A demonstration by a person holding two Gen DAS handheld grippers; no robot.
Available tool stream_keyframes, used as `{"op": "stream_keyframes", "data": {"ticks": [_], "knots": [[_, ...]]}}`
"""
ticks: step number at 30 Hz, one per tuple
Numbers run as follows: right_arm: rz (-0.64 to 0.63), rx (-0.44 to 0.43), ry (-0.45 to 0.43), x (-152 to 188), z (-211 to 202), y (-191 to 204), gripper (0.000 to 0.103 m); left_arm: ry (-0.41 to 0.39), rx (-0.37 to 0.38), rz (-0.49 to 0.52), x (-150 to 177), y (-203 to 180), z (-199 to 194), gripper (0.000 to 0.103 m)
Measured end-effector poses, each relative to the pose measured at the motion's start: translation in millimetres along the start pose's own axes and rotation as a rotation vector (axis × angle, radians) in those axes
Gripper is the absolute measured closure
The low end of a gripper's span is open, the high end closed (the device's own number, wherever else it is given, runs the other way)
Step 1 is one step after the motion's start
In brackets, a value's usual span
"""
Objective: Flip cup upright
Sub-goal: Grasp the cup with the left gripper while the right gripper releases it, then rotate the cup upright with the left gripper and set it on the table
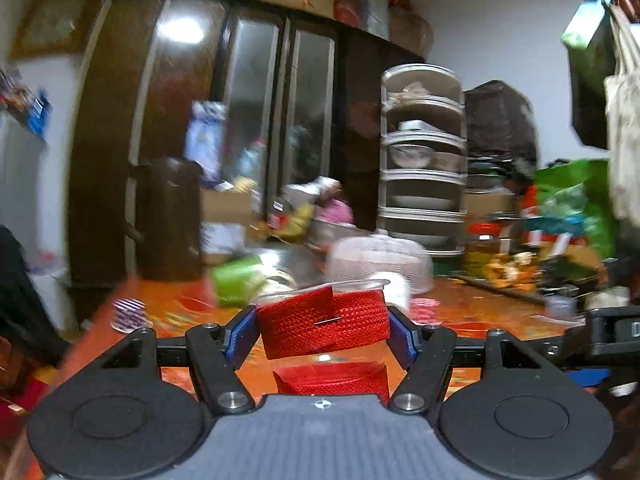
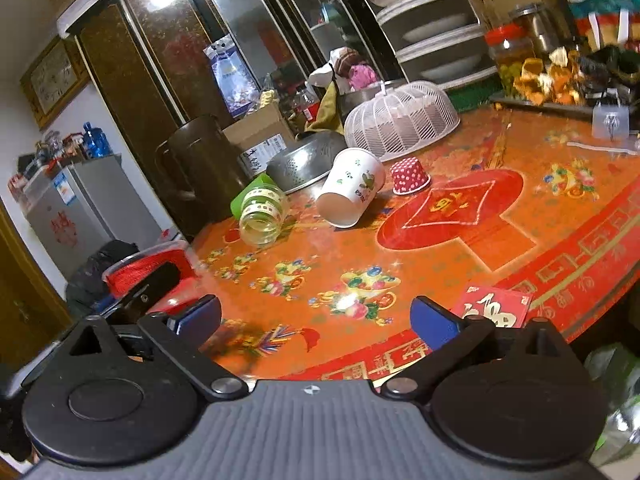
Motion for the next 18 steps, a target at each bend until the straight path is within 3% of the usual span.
{"op": "stream_keyframes", "data": {"ticks": [10, 18], "knots": [[-0.025, 0.020, -0.082, 9.7, -13.3, -6.5, 0.001, 0.030, -0.069, 0.078, 23.4, -12.3, -3.9, 0.033], [-0.015, 0.018, -0.093, 12.2, -15.3, -9.8, 0.001, 0.014, -0.043, 0.108, 25.4, -14.0, -9.8, 0.033]]}}
Point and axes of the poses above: each gripper's, at about its wrist camera, not at the fingertips, and z roughly the way its jaws point, y to its left, x to its underside, the point moved 7 cm from there along z, roughly the way its jaws point
